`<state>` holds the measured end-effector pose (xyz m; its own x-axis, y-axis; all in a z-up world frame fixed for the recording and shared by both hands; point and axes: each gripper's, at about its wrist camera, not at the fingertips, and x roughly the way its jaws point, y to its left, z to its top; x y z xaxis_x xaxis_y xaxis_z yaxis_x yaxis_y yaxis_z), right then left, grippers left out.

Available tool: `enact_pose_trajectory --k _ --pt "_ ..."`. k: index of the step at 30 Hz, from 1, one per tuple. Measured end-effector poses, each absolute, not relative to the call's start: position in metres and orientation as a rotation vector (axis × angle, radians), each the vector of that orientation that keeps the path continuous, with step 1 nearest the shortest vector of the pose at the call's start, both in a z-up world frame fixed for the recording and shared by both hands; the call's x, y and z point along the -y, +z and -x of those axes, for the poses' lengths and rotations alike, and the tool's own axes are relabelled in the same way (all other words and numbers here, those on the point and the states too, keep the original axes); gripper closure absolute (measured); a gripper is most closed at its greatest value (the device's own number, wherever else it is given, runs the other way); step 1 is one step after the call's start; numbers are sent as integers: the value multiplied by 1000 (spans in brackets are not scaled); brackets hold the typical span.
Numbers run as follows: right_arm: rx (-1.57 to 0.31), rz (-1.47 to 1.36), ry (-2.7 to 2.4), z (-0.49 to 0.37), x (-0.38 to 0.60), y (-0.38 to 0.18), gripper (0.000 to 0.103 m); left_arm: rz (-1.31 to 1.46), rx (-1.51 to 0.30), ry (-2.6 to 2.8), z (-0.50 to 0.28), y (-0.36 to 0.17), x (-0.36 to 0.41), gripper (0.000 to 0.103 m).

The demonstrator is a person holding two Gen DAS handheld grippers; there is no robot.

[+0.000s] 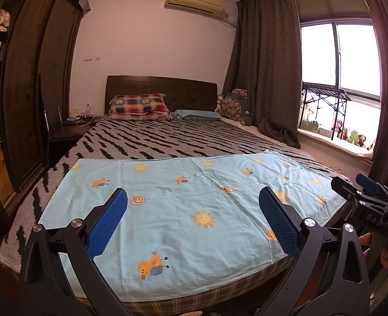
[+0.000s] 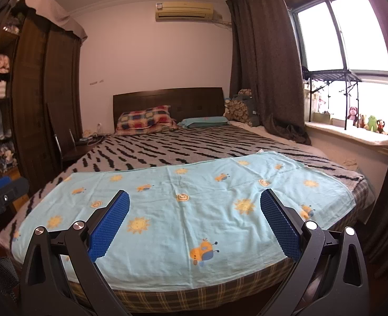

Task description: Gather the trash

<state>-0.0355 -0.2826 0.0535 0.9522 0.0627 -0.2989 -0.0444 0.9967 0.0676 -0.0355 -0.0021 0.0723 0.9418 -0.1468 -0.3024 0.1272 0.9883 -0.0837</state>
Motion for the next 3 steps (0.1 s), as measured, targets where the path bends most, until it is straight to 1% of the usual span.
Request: enact_pose_trajectory --k 3 --pt "-320 -82 120 4 304 57 3 44 -332 -136 17 71 -5 8"
